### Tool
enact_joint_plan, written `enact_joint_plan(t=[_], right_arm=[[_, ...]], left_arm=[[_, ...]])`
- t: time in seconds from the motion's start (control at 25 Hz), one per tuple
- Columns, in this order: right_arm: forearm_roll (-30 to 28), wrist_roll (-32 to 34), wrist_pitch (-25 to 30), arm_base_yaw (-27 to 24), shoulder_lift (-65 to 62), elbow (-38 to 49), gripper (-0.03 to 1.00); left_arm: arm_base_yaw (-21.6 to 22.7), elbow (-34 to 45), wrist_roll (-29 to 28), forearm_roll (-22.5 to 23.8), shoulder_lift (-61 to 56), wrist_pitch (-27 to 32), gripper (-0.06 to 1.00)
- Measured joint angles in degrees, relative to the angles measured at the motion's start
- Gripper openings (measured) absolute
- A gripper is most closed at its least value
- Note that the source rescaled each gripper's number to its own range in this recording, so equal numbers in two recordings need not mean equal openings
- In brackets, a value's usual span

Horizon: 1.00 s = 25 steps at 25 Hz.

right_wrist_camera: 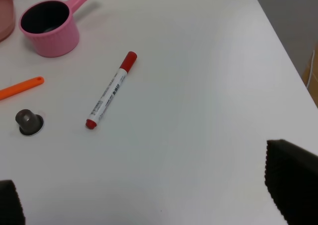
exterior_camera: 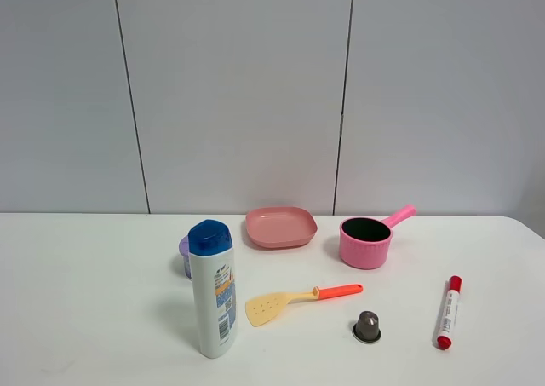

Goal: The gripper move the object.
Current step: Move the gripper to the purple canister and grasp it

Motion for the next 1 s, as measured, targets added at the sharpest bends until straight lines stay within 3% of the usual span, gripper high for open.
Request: enact_joint_plan(t=[0.04, 1.0], right_arm=[[0.0, 0.0, 0.0, 0.0, 0.0, 0.0, 1.0], [0.0, 0.0, 0.0, 0.0, 0.0, 0.0, 1.0]], left_arm=[[0.0, 0.0, 0.0, 0.0, 0.0, 0.0, 0.81], [0.0, 0.0, 0.0, 0.0, 0.0, 0.0, 0.81]])
